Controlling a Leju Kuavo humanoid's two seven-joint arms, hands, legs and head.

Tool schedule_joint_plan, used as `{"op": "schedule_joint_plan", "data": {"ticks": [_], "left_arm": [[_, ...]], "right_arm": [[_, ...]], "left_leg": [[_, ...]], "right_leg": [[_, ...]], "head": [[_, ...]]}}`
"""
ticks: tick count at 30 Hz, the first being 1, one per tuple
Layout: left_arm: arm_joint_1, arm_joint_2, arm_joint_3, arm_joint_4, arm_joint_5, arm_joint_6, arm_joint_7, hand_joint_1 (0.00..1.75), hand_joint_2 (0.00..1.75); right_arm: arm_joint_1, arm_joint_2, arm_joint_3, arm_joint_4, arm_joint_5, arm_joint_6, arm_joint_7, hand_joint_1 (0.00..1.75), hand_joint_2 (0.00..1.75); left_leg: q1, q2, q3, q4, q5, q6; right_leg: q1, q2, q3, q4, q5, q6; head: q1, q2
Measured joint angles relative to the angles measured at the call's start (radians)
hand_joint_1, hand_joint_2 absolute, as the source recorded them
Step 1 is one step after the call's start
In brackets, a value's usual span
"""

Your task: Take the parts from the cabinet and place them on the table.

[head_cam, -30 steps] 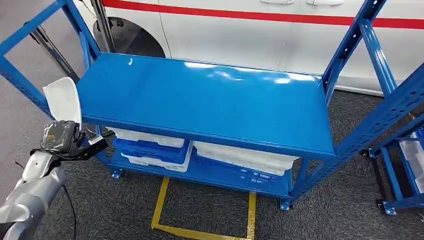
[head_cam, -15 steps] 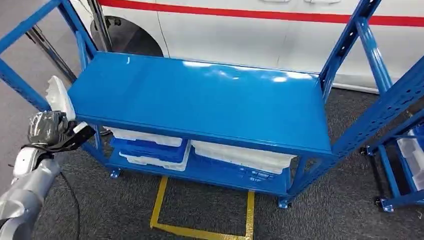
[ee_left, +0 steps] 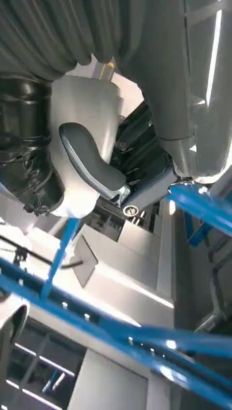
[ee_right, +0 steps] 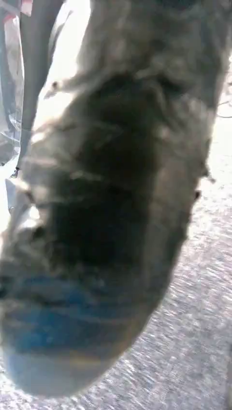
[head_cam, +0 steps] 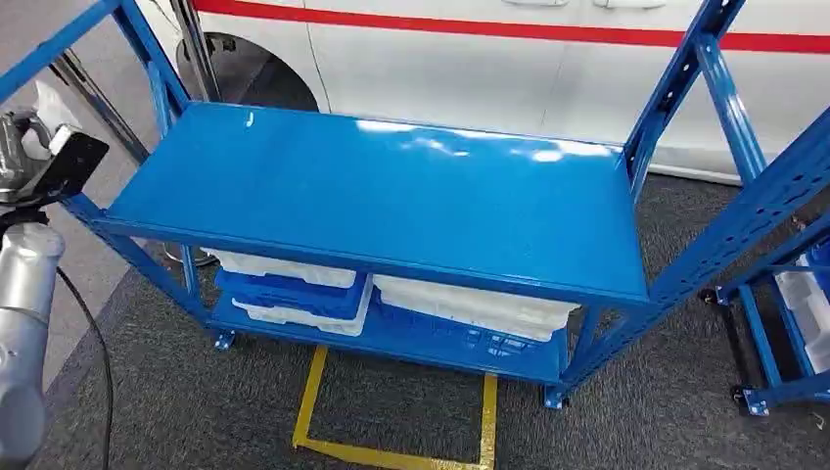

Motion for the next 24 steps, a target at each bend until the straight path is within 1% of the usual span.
{"op": "schedule_joint_plan", "data": {"ticks": [1,2,3,4,6,7,8,9,10,11,12,13,14,15,16,17,18,19,20,21,22,23,24], "left_arm": [[0.000,-0.001,0.000,-0.005,0.004,0.003,0.000,1.75,1.75],[-0.001,-0.001,0.000,-0.013,0.010,0.004,-0.002,1.75,1.75],[-0.004,-0.001,0.001,-0.018,0.019,0.004,-0.003,1.75,1.75],[-0.011,-0.002,0.003,-0.020,0.025,0.003,-0.004,1.75,1.75],[-0.016,-0.007,0.006,-0.024,0.032,0.000,-0.004,1.75,1.75],[-0.015,-0.011,0.006,-0.024,0.032,-0.003,-0.004,1.75,1.75],[-0.013,-0.015,0.006,-0.024,0.031,-0.009,-0.003,1.75,1.75],[-0.013,-0.019,0.006,-0.025,0.031,-0.015,-0.001,1.75,1.75],[-0.014,-0.024,0.006,-0.027,0.029,-0.019,0.002,1.75,1.75],[-0.016,-0.028,0.006,-0.029,0.027,-0.019,0.004,1.75,1.75],[-0.019,-0.034,0.005,-0.029,0.017,-0.019,0.011,1.75,1.75],[-0.024,-0.043,0.000,-0.029,0.006,-0.018,0.021,1.75,1.75],[-0.026,-0.053,-0.006,-0.029,-0.001,-0.015,0.027,1.75,1.75],[-0.026,-0.067,-0.013,-0.028,-0.003,-0.014,0.031,1.75,1.75],[-0.028,-0.082,-0.016,-0.025,-0.004,-0.013,0.038,1.75,1.75],[-0.031,-0.096,-0.021,-0.021,-0.004,-0.011,0.039,1.75,1.75],[-0.037,-0.111,-0.027,-0.018,-0.004,-0.009,0.040,1.75,1.75],[-0.043,-0.125,-0.034,-0.013,-0.005,-0.008,0.041,1.75,1.75],[-0.048,-0.140,-0.037,-0.008,-0.005,-0.005,0.042,1.75,1.75],[-0.052,-0.159,-0.042,0.001,-0.007,0.000,0.043,1.75,1.75],[-0.053,-0.173,-0.046,0.011,-0.007,0.004,0.045,1.75,1.75],[-0.053,-0.192,-0.052,0.019,-0.009,0.006,0.045,1.75,1.75],[-0.054,-0.204,-0.056,0.024,-0.010,0.007,0.047,1.75,1.75]], "right_arm": [[0.000,0.000,0.000,0.000,0.000,0.000,0.000,0.00,0.00],[-0.001,0.000,0.000,0.000,0.001,0.000,0.001,0.00,0.00],[-0.001,0.001,0.000,0.000,0.000,-0.001,0.003,0.00,0.00],[-0.001,0.001,0.000,0.000,0.000,-0.001,0.003,0.00,0.00],[-0.001,0.003,0.000,0.000,0.000,0.000,0.003,0.00,0.00],[-0.001,0.004,0.000,0.000,0.000,0.001,0.003,0.00,0.00],[-0.001,0.005,0.000,0.000,0.000,0.002,0.003,0.00,0.00],[-0.001,0.005,0.000,0.000,0.001,0.002,0.003,0.00,0.00],[-0.001,0.006,0.000,0.000,0.001,0.002,0.003,0.00,0.00],[-0.001,0.008,0.000,0.000,0.002,0.002,0.003,0.00,0.00],[-0.001,0.008,0.000,0.000,0.003,0.002,0.003,0.00,0.00],[-0.002,0.010,0.001,0.000,0.005,0.002,0.003,0.00,0.00],[-0.003,0.011,0.001,0.000,0.006,0.003,0.003,0.00,0.00],[-0.003,0.012,0.002,0.000,0.007,0.003,0.003,0.00,0.00],[-0.004,0.015,0.002,0.000,0.009,0.003,0.001,0.00,0.00],[-0.007,0.015,0.003,0.000,0.010,0.003,0.000,0.00,0.00],[-0.007,0.015,0.003,0.000,0.010,0.003,0.000,0.00,0.00],[-0.008,0.015,0.003,0.000,0.010,0.003,0.000,0.00,0.00],[-0.007,0.015,0.003,0.000,0.010,0.003,0.000,0.00,0.00],[-0.007,0.015,0.003,0.000,0.011,0.003,0.000,0.00,0.00],[-0.007,0.015,0.003,0.000,0.012,0.003,0.000,0.00,0.00],[-0.007,0.015,0.003,0.000,0.012,0.003,0.000,0.00,0.00],[-0.007,0.015,0.003,0.000,0.013,0.003,0.000,0.00,0.00]], "left_leg": [[0.001,0.000,0.001,-0.001,0.001,-0.004],[0.003,0.001,-0.006,0.004,-0.009,-0.009],[0.005,0.001,-0.012,0.026,-0.027,-0.013],[0.006,0.001,-0.037,0.083,-0.062,-0.016],[0.006,0.001,-0.108,0.237,-0.129,-0.023],[0.006,0.001,-0.138,0.296,-0.141,-0.025],[0.006,0.001,-0.143,0.300,-0.127,-0.024],[0.007,0.001,-0.126,0.261,-0.095,-0.023],[0.007,0.001,-0.090,0.182,-0.048,-0.020],[0.007,0.001,-0.045,0.090,-0.002,-0.016],[0.006,0.002,-0.013,0.012,0.012,-0.012],[-0.002,0.001,0.001,-0.006,0.004,-0.010],[-0.004,-0.003,-0.001,-0.004,0.005,-0.005],[-0.006,-0.005,-0.003,-0.006,0.006,-0.002],[-0.007,-0.007,-0.002,-0.007,0.007,0.004],[0.003,-0.006,0.004,-0.022,0.016,0.017],[0.003,-0.005,0.007,-0.026,0.019,0.021],[0.003,-0.004,0.006,-0.027,0.020,0.026],[0.002,-0.004,0.005,-0.026,0.020,0.031],[0.000,-0.004,0.005,-0.026,0.019,0.032],[-0.002,-0.005,0.004,-0.025,0.019,0.033],[-0.002,-0.005,0.005,-0.023,0.018,0.033],[-0.003,-0.005,0.005,-0.021,0.017,0.035]], "right_leg": [[-0.001,0.000,0.000,-0.003,0.003,-0.006],[-0.007,-0.001,0.003,-0.011,0.007,-0.013],[-0.007,-0.001,0.005,-0.014,0.008,-0.017],[-0.007,-0.001,0.004,-0.014,0.008,-0.020],[-0.005,-0.002,0.004,-0.014,0.008,-0.022],[-0.005,-0.002,0.004,-0.014,0.008,-0.022],[-0.005,-0.002,0.005,-0.014,0.008,-0.022],[-0.005,-0.001,0.005,-0.013,0.008,-0.022],[-0.005,-0.001,0.007,-0.013,0.008,-0.022],[-0.005,0.000,0.009,-0.013,0.007,-0.021],[-0.005,0.000,0.009,-0.014,0.006,-0.019],[0.002,0.000,0.004,-0.012,0.007,-0.013],[-0.002,-0.002,0.001,-0.015,0.010,-0.008],[-0.003,-0.002,0.004,-0.017,0.011,-0.003],[-0.004,-0.003,0.008,-0.022,0.014,0.003],[-0.003,-0.003,0.007,-0.020,0.010,0.010],[-0.004,-0.002,0.002,-0.005,-0.001,0.014],[-0.003,-0.003,-0.018,0.037,-0.031,0.016],[-0.004,-0.003,-0.053,0.111,-0.070,0.018],[-0.004,-0.003,-0.092,0.189,-0.104,0.019],[-0.004,-0.003,-0.122,0.249,-0.121,0.021],[-0.004,-0.003,-0.134,0.269,-0.112,0.021],[-0.004,-0.003,-0.124,0.243,-0.087,0.020]], "head": [[0.001,0.000],[0.000,0.000],[0.000,0.000],[0.000,0.000],[0.000,0.000],[0.000,0.000],[0.000,0.000],[0.000,0.000],[0.000,0.000],[0.000,0.000],[0.000,0.000],[0.000,0.000],[0.000,0.000],[0.000,0.000],[0.001,0.000],[0.001,0.000],[0.002,0.000],[0.002,0.000],[0.001,0.000],[0.002,0.000],[0.001,0.000],[0.002,0.000],[0.002,0.000]]}}
